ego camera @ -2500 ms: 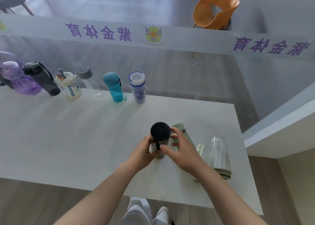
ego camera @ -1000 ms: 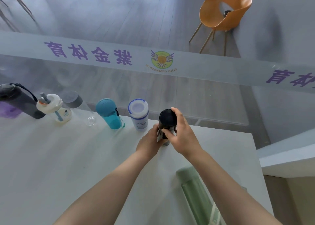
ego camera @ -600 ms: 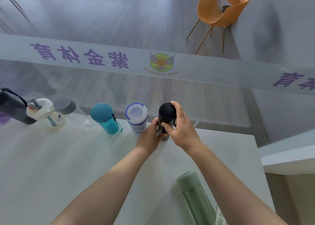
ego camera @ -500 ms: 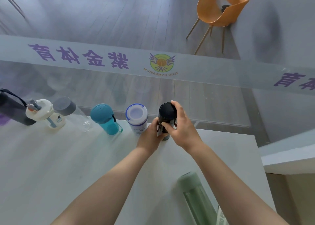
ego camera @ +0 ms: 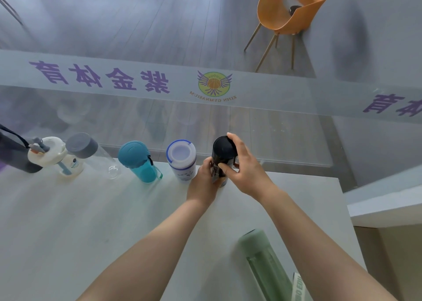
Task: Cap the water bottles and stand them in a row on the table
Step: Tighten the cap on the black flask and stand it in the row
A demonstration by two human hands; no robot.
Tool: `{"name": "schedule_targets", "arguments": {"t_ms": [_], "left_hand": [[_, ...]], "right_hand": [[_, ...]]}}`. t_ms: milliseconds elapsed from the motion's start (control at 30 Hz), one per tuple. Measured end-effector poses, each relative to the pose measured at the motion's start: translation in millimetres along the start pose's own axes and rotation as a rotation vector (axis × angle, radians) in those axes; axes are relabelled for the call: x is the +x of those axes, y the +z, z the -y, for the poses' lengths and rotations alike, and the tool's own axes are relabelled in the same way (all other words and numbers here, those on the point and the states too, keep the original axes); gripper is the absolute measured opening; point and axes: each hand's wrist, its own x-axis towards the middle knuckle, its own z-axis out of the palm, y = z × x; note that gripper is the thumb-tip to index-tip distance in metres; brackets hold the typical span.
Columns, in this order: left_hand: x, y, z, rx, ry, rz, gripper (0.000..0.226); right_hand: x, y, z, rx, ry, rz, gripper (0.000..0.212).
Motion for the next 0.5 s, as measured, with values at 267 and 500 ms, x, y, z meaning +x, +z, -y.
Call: {"name": "schedule_targets", "arguments": {"t_ms": [267, 500], "left_hand": [[-2.7, -0.1, -2.1, -0.075, 0.027, -0.016, 0.034], [-5.8, -2.5, -10.5, -0.066, 0.008, 0.006, 0.038]], "right_hand": [[-1.7, 2.2, 5.1, 0.073, 0.061, -0.040, 0.078], [-2.5, 2.0, 4.6, 0.116, 0.167, -0.012, 0.087]]}}
